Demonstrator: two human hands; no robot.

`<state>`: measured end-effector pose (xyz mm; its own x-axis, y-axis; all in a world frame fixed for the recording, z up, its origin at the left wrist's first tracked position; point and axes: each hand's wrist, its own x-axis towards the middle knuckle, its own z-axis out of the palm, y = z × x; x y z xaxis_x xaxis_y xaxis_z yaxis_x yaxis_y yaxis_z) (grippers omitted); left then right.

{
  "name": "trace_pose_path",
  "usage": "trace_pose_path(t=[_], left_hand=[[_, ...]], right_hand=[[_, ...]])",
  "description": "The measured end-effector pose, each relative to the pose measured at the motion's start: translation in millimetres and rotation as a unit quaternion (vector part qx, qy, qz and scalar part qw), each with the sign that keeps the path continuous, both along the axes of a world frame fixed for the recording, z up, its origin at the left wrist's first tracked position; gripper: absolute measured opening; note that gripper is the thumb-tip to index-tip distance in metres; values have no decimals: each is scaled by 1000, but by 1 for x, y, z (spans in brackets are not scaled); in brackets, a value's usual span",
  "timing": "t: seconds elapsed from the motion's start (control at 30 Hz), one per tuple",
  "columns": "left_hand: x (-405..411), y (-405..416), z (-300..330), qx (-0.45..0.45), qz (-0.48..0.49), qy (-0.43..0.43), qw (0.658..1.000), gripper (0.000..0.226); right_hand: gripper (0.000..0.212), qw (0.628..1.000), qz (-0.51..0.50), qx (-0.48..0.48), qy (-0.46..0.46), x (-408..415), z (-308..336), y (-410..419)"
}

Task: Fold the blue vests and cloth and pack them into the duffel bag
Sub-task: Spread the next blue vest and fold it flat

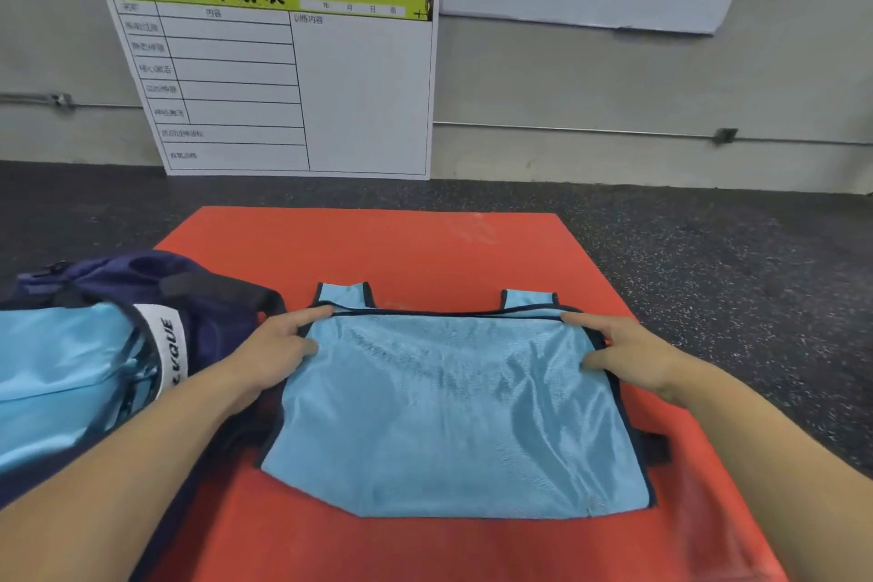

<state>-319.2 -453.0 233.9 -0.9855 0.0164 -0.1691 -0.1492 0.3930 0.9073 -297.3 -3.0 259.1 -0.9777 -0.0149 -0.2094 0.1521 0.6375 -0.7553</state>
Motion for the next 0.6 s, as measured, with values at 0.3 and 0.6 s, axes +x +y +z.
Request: trace_pose_path(t=[0.3,0.6], left_hand=[[-52,10,-14,-49,19,63,997,61],[-72,-1,-34,-106,37,93,989,54]], right_hand=[[69,998,-39,44,7,-44,-20,-17],[76,994,-68,81,13,-63,-35,-33]])
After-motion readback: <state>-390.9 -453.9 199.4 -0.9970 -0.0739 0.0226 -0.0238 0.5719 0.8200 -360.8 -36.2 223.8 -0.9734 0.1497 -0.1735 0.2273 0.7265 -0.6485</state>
